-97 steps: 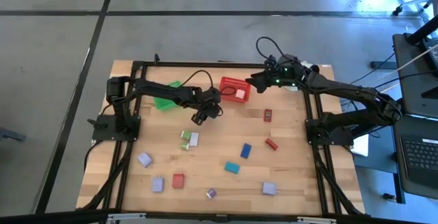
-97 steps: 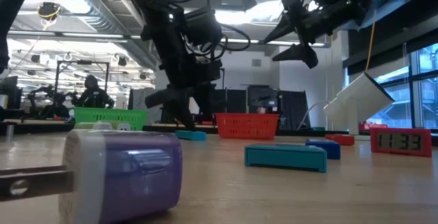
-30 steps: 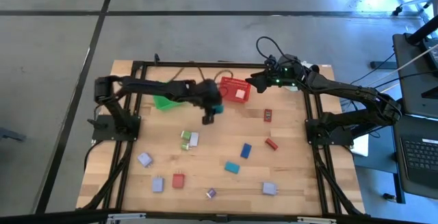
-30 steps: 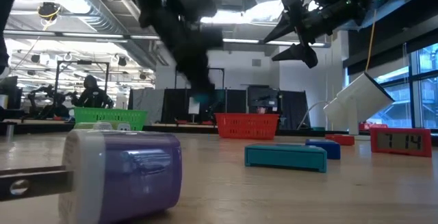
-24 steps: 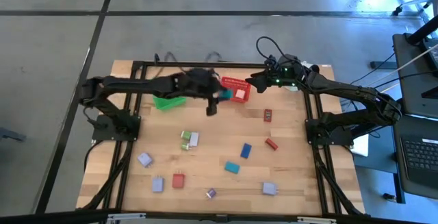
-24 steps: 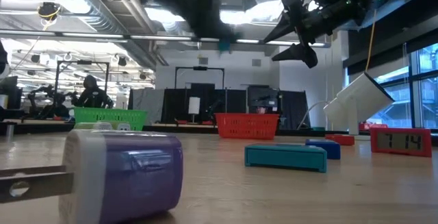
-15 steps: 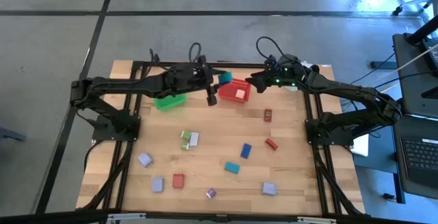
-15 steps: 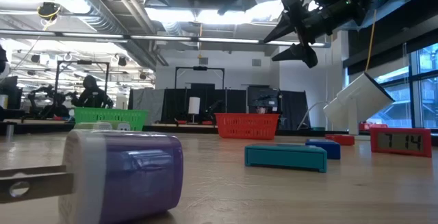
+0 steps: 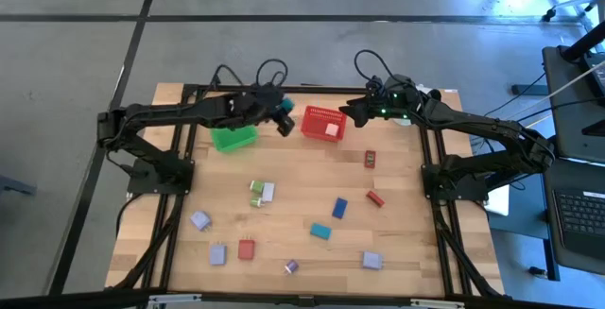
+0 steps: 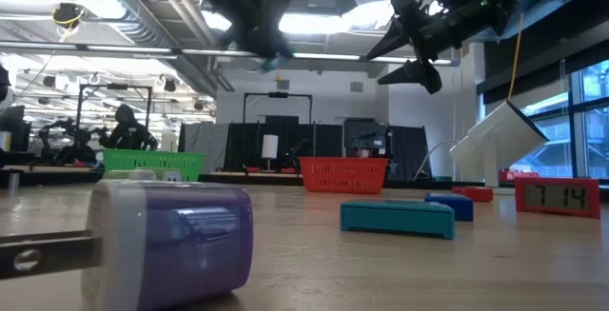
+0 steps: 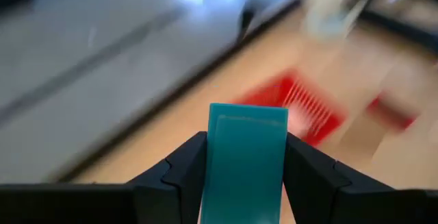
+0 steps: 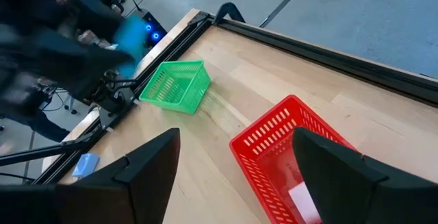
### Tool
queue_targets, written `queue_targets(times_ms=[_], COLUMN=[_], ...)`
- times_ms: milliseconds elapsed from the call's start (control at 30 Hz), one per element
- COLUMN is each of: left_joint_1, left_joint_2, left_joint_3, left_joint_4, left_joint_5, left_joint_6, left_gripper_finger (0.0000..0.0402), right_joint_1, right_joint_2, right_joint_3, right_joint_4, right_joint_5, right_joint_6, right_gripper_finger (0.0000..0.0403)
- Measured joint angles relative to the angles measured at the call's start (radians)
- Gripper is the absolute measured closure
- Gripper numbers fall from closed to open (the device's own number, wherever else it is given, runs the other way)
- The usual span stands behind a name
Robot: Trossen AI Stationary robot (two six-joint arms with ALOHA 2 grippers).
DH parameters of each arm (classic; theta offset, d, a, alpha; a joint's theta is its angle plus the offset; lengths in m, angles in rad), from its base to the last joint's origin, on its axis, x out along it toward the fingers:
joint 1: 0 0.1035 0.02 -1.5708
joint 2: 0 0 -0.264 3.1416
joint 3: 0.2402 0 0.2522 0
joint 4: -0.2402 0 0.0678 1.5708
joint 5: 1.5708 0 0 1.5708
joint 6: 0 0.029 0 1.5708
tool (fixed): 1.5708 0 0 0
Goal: Pick & Place Office items
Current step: Put the top blue digital clock into the green bin
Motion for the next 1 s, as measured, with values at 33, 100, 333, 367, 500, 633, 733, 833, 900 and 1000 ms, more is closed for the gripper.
queue_targets(times_ms=[33, 100, 333, 367, 500, 633, 733, 833, 900, 1000], left_joint_1=[0.008, 0.023, 0.075, 0.088, 0.148, 0.194, 0.208, 0.213, 0.220, 0.230], left_joint_2=[0.000, 0.000, 0.000, 0.000, 0.000, -0.011, -0.026, -0.039, -0.055, -0.072], left_joint_3=[0.000, 0.000, -0.137, -0.168, -0.295, -0.350, -0.360, -0.360, -0.361, -0.361], left_joint_4=[-0.071, -0.226, -0.464, -0.452, -0.336, -0.261, -0.221, -0.225, -0.231, -0.235], left_joint_5=[-0.004, -0.025, 0.021, 0.038, 0.098, 0.120, 0.148, 0.148, 0.147, 0.156], left_joint_6=[-0.037, -0.088, -0.177, -0.182, -0.221, -0.244, -0.229, -0.193, -0.172, -0.147], left_gripper_finger=[0.0245, 0.0245, 0.0245, 0.0245, 0.0244, 0.0245, 0.0245, 0.0243, 0.0243, 0.0241], right_joint_1=[0.000, 0.000, 0.000, 0.000, 0.000, 0.000, 0.000, 0.000, 0.000, 0.000], right_joint_2=[0.000, 0.000, 0.000, 0.000, 0.000, 0.000, 0.000, 0.000, 0.000, 0.000], right_joint_3=[0.000, 0.000, 0.000, 0.000, 0.000, 0.000, 0.000, 0.000, 0.000, 0.000], right_joint_4=[0.000, 0.000, 0.000, 0.000, 0.000, 0.000, 0.000, 0.000, 0.000, 0.000], right_joint_5=[0.001, 0.020, 0.072, 0.081, 0.115, 0.137, 0.139, 0.139, 0.139, 0.140], right_joint_6=[0.000, 0.000, 0.002, 0.002, 0.003, 0.007, 0.008, 0.009, 0.011, 0.032], right_gripper_finger=[0.0117, 0.0117, 0.0117, 0.0117, 0.0117, 0.0117, 0.0117, 0.0117, 0.0117, 0.0117])
